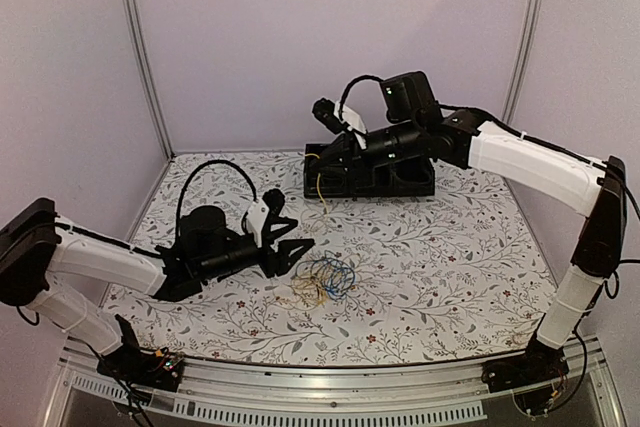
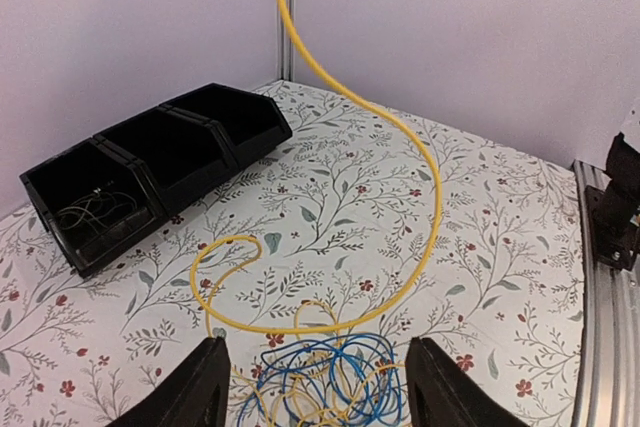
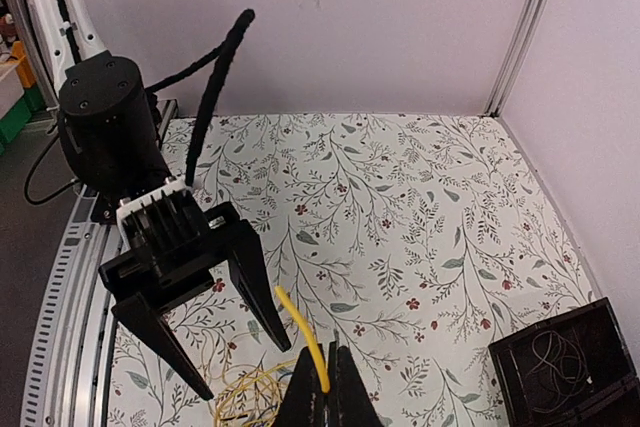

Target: Untangle the cables

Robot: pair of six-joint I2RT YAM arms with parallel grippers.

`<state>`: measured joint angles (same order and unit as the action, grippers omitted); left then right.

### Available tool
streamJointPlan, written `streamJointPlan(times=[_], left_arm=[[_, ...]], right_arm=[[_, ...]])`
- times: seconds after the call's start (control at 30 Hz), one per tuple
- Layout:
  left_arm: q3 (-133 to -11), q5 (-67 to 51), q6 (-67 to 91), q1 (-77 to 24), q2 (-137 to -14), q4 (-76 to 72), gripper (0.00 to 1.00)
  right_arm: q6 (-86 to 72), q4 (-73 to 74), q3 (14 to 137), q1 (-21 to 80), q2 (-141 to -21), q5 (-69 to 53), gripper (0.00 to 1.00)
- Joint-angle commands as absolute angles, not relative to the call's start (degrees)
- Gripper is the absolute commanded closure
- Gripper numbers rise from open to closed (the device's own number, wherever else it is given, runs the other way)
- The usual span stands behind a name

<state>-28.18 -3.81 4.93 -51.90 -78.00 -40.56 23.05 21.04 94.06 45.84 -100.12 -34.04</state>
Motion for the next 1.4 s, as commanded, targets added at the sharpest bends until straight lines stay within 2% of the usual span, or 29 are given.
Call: streamJointPlan(times=[0.0, 0.17, 0.23, 0.37, 0.43, 0.73, 0.93, 1.1, 1.2, 1.37], left_arm=[[-30.83, 2.39, 4.57, -54.46, -87.82, -55.45, 0.35], [-37.99, 11.29, 5.16, -54.38, -100.71, -59.74, 0.36], [-41.18, 10.47, 4.5, -54.19, -105.87, -61.12, 0.41], [-44.69, 6.18, 6.17, -53.92, -113.75, -64.83, 0.83], [-44.19, 5.56, 8.26, -53.88, -115.89, -68.48, 0.99], [-40.89, 5.6, 13.67, -54.12, -120.84, -75.98, 1.0], [-42.33, 5.09, 13.63, -54.06, -121.48, -72.14, 1.0], [-45.22, 4.44, 13.93, -53.97, -123.28, -66.21, 0.87], [-46.46, 3.9, 14.73, -53.97, -124.36, -63.79, 0.73], [-46.11, 3.49, 15.53, -53.99, -124.83, -64.19, 0.71]], right_arm=[[21.56, 24.05, 96.77, 46.01, -99.61, -35.81, 1.0], [21.66, 26.06, 98.37, 45.97, -98.0, -37.13, 1.0], [22.18, 27.04, 99.41, 45.99, -97.22, -37.53, 1.0], [23.42, 28.71, 101.76, 45.92, -95.64, -35.3, 1.0], [24.87, 29.81, 103.56, 45.48, -94.96, -33.56, 1.0], [22.36, 28.91, 120.18, 32.66, -92.6, -32.65, 1.0], [22.7, 26.92, 121.41, 28.95, -92.09, -28.33, 1.0], [22.32, 25.88, 121.48, 27.91, -91.85, -26.56, 1.0], [22.49, 25.44, 122.27, 27.6, -91.82, -25.58, 1.0], [24.41, 24.22, 122.23, 27.39, -92.08, -22.86, 1.0]])
